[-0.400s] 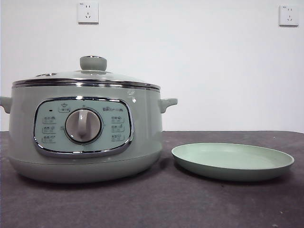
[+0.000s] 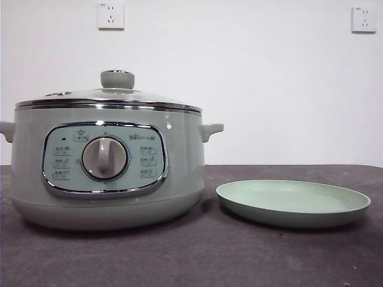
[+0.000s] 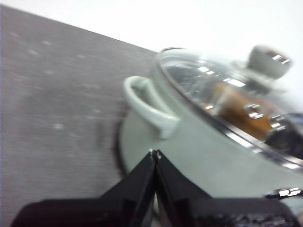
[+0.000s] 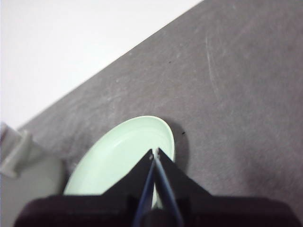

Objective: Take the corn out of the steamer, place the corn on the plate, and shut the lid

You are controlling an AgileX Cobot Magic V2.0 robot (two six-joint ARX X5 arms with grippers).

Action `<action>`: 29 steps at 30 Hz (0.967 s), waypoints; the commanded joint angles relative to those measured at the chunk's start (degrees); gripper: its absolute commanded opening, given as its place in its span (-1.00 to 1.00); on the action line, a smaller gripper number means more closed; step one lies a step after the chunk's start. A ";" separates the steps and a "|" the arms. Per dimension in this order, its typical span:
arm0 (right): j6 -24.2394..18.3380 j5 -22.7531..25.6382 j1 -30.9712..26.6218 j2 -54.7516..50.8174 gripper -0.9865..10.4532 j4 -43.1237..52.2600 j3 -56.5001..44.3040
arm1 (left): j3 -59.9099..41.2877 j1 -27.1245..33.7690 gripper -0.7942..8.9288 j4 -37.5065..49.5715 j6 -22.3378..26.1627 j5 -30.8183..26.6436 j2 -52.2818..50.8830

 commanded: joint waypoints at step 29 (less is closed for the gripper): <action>-15.82 -21.38 0.04 29.35 -0.85 -14.67 33.46 | 26.51 0.07 -0.85 -15.78 7.78 12.94 16.59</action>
